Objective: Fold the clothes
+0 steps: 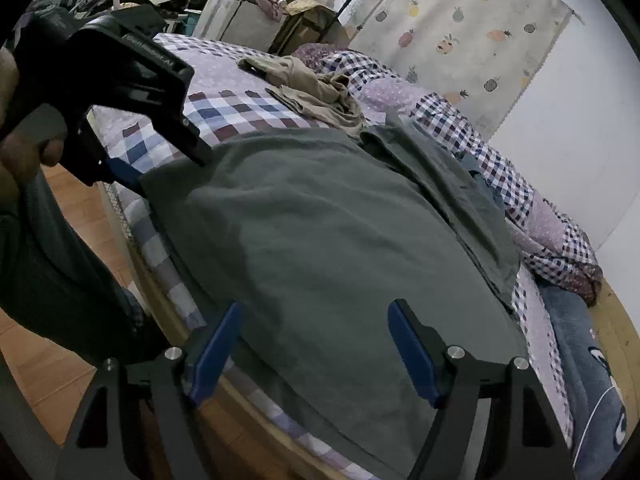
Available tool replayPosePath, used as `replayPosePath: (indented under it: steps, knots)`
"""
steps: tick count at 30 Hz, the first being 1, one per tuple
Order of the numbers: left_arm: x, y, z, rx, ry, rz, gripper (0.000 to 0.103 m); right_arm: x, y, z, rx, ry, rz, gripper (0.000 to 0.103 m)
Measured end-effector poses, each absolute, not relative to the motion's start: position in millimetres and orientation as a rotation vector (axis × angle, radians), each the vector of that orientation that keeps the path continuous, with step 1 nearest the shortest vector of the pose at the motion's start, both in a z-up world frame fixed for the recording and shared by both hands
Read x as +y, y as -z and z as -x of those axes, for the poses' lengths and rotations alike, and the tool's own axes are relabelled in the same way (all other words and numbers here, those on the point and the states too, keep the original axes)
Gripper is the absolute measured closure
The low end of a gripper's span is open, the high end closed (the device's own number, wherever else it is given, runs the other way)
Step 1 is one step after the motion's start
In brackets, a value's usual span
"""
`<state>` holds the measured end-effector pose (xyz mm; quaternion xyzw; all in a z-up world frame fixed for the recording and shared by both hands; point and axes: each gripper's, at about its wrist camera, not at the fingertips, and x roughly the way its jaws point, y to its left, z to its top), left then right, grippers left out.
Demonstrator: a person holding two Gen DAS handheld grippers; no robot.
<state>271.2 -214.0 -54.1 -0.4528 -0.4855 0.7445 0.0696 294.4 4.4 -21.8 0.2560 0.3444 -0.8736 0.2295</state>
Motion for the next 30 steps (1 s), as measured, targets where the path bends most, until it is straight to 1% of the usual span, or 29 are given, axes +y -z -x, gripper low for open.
replayPosePath:
  steps: [4,15,19,22,28,30]
  knots:
    - [-216.2,48.5,-271.9,-1.498,-2.227,1.299,0.031,1.2,22.1,-295.8,0.93,2.397,-0.68,0.023]
    - [-213.6,32.8,-268.0,-1.513,-2.135,1.11,0.031,2.8,27.2,-291.7,0.886,2.386,-0.68,0.023]
    - [-216.8,30.5,-268.4,-1.526,-2.144,1.092,0.031,-3.7,32.1,-294.1,0.9,2.352,-0.665,0.023]
    - [-216.7,31.0,-269.9,-1.512,-2.165,1.129,0.031,-11.5,36.5,-297.9,0.92,2.318,-0.644,0.023]
    - [-220.6,38.1,-275.5,-1.483,-2.286,1.294,0.031,-29.3,43.0,-309.5,0.978,2.251,-0.573,0.023]
    - [-225.1,40.5,-280.0,-1.501,-2.319,1.325,0.031,-32.1,44.1,-311.3,0.985,2.241,-0.565,0.023]
